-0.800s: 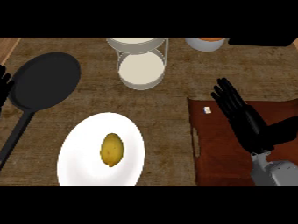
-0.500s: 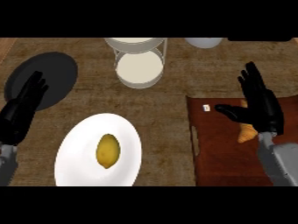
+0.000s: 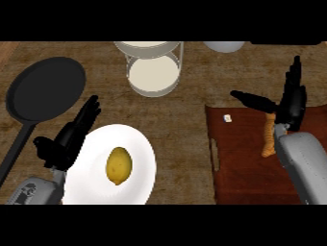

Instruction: Pick the croissant from the tray and place it in the tiered basket

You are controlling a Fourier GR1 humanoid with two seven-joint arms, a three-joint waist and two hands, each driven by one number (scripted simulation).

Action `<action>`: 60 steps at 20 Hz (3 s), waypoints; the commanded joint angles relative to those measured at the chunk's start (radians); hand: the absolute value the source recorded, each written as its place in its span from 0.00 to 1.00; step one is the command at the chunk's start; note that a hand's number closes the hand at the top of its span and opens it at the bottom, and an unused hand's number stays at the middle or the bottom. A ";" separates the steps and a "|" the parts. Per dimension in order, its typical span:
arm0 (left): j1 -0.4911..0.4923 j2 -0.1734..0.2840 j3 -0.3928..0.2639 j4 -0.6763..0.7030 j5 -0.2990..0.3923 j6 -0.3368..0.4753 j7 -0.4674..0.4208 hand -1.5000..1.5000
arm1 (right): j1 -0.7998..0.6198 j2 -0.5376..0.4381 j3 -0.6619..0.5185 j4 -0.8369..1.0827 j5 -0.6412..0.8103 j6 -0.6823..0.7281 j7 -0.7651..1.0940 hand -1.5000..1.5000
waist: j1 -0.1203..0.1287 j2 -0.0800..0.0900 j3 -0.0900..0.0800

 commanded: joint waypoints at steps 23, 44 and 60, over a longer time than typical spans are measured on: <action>0.047 -0.038 -0.011 0.008 -0.045 0.006 -0.033 0.50 | -0.352 -0.310 0.473 -0.240 0.259 0.882 1.425 0.00 | -0.024 -0.019 -0.001; -0.020 -0.043 0.047 0.043 -0.047 -0.049 0.008 0.50 | -0.167 -0.240 0.442 -0.172 0.451 0.782 1.435 0.00 | -0.015 -0.008 0.001; 0.016 -0.076 0.067 0.046 -0.073 -0.086 -0.024 0.50 | 0.008 -0.197 0.328 -0.174 0.554 0.790 1.350 0.00 | -0.012 -0.008 0.001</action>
